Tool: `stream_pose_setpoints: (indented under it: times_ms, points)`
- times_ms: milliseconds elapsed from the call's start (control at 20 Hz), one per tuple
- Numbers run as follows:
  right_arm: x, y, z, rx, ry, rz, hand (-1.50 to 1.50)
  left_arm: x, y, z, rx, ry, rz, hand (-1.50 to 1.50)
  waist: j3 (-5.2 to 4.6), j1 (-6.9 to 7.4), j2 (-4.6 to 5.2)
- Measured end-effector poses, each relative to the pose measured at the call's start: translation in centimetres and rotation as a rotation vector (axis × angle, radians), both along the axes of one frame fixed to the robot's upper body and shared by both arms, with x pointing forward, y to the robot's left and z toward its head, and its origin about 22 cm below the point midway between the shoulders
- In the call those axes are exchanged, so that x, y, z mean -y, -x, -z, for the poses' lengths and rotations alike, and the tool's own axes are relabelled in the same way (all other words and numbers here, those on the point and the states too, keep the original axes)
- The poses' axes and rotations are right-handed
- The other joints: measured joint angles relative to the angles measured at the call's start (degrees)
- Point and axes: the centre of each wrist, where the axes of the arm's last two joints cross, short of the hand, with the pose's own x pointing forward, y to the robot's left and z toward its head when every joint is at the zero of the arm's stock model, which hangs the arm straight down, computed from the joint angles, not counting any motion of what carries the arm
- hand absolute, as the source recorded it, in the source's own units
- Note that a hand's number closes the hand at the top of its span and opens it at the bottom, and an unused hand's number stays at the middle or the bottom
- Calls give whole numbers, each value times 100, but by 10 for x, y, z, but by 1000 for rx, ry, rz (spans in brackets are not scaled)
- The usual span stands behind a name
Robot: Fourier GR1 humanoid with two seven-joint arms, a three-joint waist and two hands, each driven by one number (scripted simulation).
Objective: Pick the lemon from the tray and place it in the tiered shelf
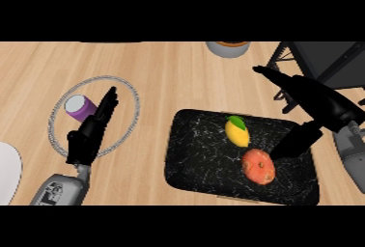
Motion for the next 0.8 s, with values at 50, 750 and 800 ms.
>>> stream_pose_setpoints:
  times_ms: [50,750,800]
  points:
    - [-1,4,2,1,-3,1,-150,-2,3,0,0,0,-1,0,-1,0,0]
    - [-30,13,20,26,23,40,-150,-3,-9,-3,2,3,8,0,2,7,10]
    - [-32,14,20,23,23,38,-150,-1,-7,1,-1,4,8,0,2,7,11]
